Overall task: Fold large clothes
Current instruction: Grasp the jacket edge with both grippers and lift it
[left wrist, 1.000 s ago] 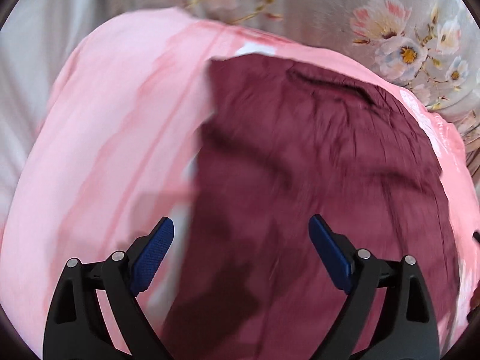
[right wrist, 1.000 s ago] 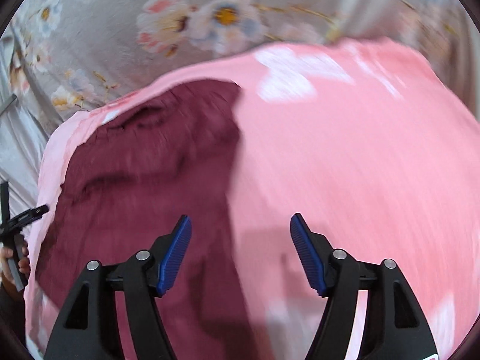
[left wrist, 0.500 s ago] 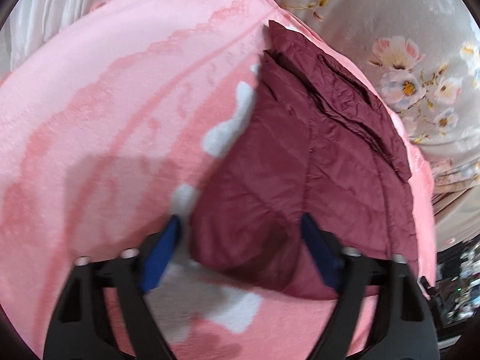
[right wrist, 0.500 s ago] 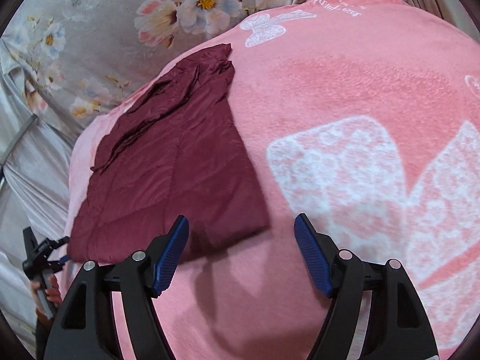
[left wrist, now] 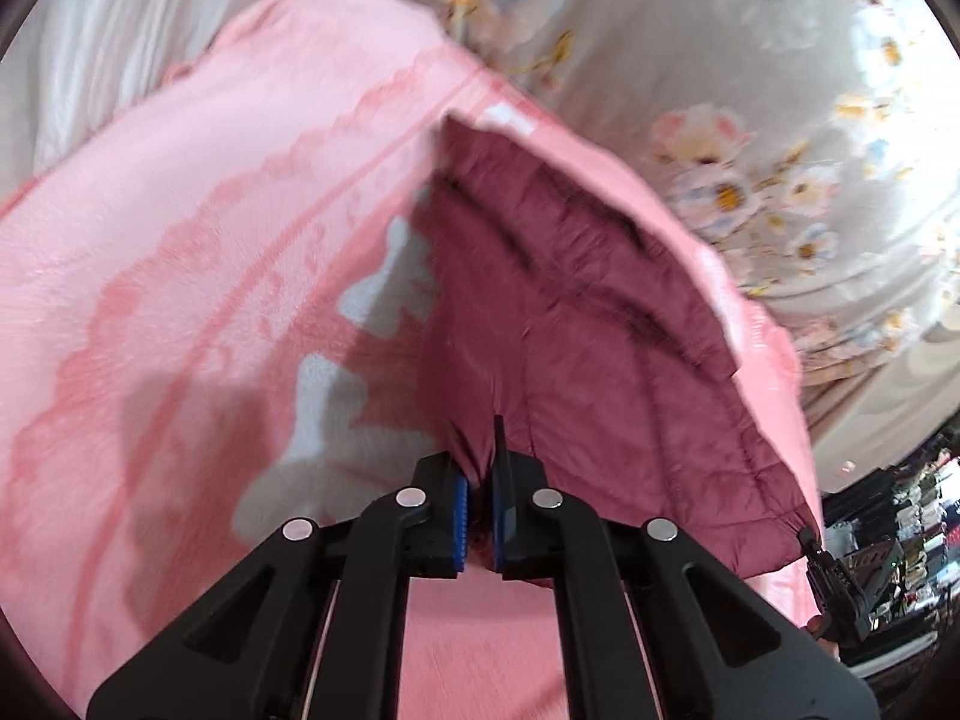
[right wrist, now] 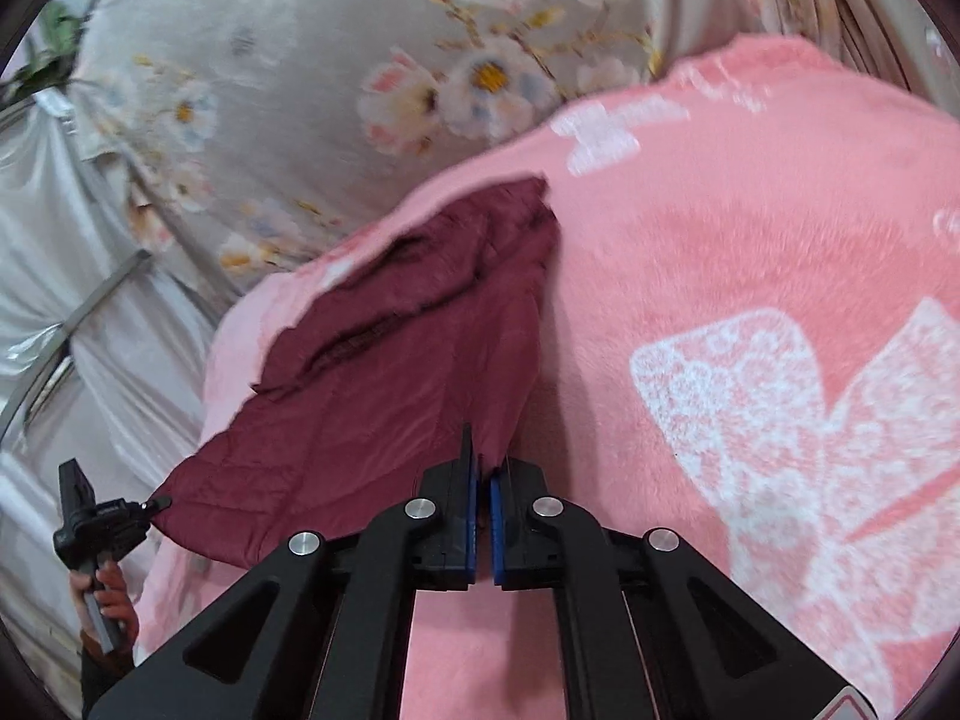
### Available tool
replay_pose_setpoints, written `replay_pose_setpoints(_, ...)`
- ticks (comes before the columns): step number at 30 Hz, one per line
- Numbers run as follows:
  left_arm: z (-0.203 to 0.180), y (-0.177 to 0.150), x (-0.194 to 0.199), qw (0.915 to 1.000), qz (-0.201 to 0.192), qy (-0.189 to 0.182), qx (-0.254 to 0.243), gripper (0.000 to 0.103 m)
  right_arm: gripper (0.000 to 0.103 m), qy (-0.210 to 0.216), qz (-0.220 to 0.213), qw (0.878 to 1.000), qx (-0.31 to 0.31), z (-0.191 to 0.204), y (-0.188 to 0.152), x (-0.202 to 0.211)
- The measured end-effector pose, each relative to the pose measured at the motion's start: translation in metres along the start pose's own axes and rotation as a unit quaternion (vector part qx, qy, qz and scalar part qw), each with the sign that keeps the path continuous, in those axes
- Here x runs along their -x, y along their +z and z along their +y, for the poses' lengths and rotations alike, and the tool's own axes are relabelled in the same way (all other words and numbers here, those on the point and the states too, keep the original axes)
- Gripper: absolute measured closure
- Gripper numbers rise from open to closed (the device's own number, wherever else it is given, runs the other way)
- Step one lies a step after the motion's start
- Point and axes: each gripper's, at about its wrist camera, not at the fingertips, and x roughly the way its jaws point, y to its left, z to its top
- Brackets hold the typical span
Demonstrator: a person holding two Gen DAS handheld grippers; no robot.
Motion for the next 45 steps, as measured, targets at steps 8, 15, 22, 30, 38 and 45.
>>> replay_pose_setpoints(8, -0.033, -0.010, 0.138, 0.9919, -0.108, -0.058, -0.035, 0.099, 0.100, 0.083, -0.141, 0.985, 0.061, 0.051, 0.020, 0.132)
replay_pose_setpoints(15, -0.081, 0.067, 0.113, 0.9861, -0.145, -0.044, -0.068, 0.099, 0.100, 0.064, -0.176, 0.982, 0.041, 0.065, 0.109, 0.078)
replay_pose_setpoints(22, -0.088, 0.143, -0.045, 0.9879, -0.076, 0.112, -0.076, 0.099, 0.100, -0.055, -0.087, 0.995, -0.017, 0.027, 0.152, -0.083)
replay_pose_setpoints(30, -0.038, 0.139, -0.185, 0.9769, 0.022, 0.201, -0.070, 0.095, 0.100, -0.147, 0.006, 0.988, -0.042, -0.022, 0.128, -0.199)
replay_pose_setpoints(38, -0.022, 0.124, -0.226, 0.9753, 0.030, 0.202, -0.083, 0.090, 0.100, -0.171, 0.057, 0.983, -0.035, -0.038, 0.105, -0.241)
replay_pose_setpoints(45, -0.015, 0.129, -0.205, 0.9835, 0.011, 0.171, -0.057, 0.081, 0.079, -0.163, 0.017, 0.985, -0.044, -0.031, 0.114, -0.207)
